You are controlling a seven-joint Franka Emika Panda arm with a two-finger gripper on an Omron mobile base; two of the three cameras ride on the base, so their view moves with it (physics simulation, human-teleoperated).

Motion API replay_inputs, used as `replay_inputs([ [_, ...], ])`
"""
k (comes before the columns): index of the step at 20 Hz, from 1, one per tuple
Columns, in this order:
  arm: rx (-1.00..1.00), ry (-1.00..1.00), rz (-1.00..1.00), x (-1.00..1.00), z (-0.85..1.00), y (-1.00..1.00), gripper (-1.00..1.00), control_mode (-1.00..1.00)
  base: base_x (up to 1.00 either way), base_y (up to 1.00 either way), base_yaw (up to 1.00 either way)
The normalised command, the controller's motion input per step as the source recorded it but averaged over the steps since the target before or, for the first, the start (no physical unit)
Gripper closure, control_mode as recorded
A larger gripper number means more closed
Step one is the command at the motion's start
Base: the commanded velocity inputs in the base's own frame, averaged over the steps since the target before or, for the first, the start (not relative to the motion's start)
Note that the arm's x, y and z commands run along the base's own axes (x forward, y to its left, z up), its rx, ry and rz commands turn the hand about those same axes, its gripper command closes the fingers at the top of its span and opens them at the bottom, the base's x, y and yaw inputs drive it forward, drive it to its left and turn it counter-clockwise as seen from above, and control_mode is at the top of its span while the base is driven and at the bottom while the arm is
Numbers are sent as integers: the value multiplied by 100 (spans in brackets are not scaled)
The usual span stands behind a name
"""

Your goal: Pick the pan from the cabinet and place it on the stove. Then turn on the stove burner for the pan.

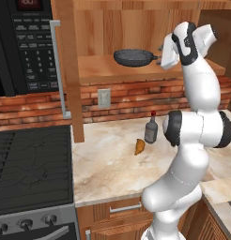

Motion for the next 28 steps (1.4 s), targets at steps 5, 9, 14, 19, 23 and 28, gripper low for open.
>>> replay_inputs([
  [5, 0, 0, 1, 14, -12, 0, -100, -100, 0, 0, 0],
  [9, 0, 0, 0, 18, -10, -1, -100, -100, 0, 0, 0],
  [14, 0, 0, 0, 21, -8, -3, -100, -100, 0, 0, 0],
  [19, 0, 1, 0, 22, -11, -6, -100, -100, 0, 0, 0],
  [23, 0, 1, 0, 17, -16, -9, -100, -100, 0, 0, 0],
  [28, 0, 3, 0, 8, -21, -14, -100, -100, 0, 0, 0],
])
